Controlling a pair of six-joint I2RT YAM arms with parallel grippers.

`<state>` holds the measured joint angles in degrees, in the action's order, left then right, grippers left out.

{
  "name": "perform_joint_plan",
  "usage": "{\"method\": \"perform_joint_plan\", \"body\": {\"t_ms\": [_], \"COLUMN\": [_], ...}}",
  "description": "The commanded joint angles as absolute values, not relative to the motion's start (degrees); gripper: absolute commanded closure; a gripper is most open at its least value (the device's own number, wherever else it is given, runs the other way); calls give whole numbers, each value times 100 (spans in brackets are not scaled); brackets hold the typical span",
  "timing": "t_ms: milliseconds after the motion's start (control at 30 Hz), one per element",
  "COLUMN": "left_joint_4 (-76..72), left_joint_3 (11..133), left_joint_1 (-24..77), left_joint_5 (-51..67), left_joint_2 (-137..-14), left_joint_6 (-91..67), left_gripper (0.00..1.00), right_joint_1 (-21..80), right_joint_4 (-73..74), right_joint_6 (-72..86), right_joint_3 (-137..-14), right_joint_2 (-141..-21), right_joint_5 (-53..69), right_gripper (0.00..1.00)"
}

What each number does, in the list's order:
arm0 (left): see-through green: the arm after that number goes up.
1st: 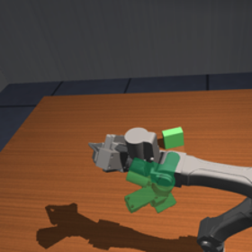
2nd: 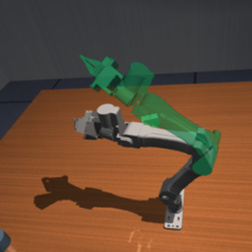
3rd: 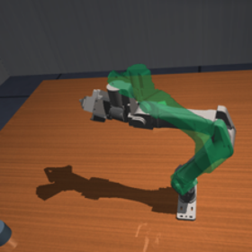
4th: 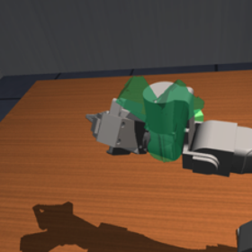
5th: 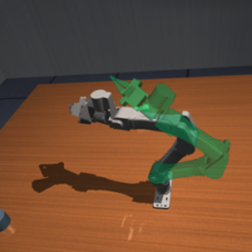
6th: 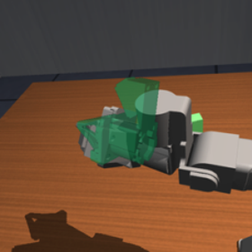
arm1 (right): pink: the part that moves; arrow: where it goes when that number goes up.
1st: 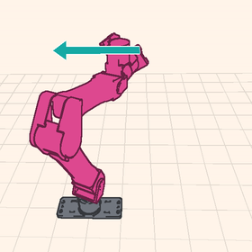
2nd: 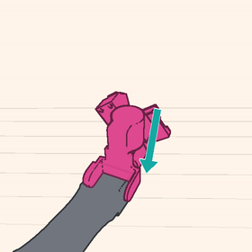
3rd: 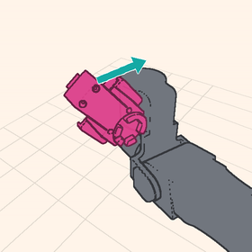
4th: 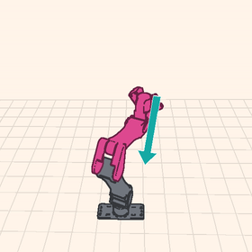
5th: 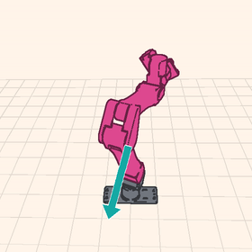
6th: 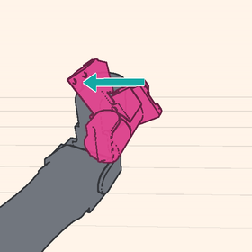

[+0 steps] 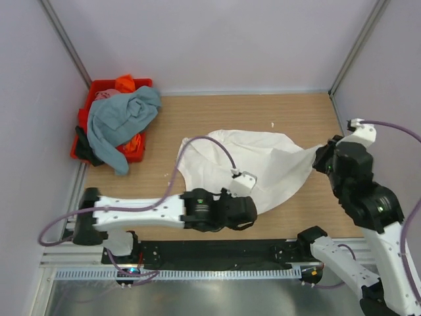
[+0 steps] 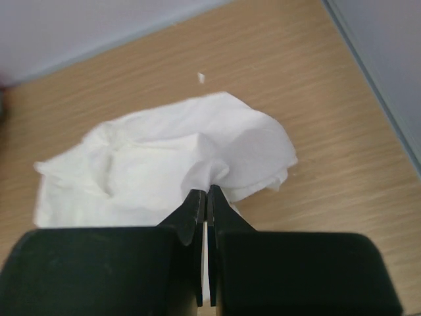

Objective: Fold and stack the t-shirts
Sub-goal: Flatten the tshirt out

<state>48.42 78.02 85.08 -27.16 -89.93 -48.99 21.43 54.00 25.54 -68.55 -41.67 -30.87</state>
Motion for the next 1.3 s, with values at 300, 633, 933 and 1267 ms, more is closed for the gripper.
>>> {"method": "perform_joint_plan", "body": {"t_ms": [300, 633, 933, 1267], "left_joint_4": [7164, 6171, 3691, 5259], "left_joint_3": [12451, 13122, 11813, 13330], "left_joint_1": [9475, 9475, 8670, 2396], "left_joint_5": [-3481, -3777, -6102, -942], "left_joint_2": [-6715, -6741, -7145, -11271], "left_joint_6": [-2998, -1302, 811, -1491], "left_gripper": [100, 100, 100, 95], "right_joint_1": [2127, 2127, 2136, 1061], "right_joint_4": [4061, 3973, 4156, 3724], "right_joint_6": [1082, 353, 377, 982], "right_joint_3": [-9262, -10152, -9554, -9155], "right_joint_2": [-1970, -1810, -4001, -8814], "right_joint_5": [-615, -1291, -3574, -4520], "right_gripper": [99, 99, 99, 97]}}
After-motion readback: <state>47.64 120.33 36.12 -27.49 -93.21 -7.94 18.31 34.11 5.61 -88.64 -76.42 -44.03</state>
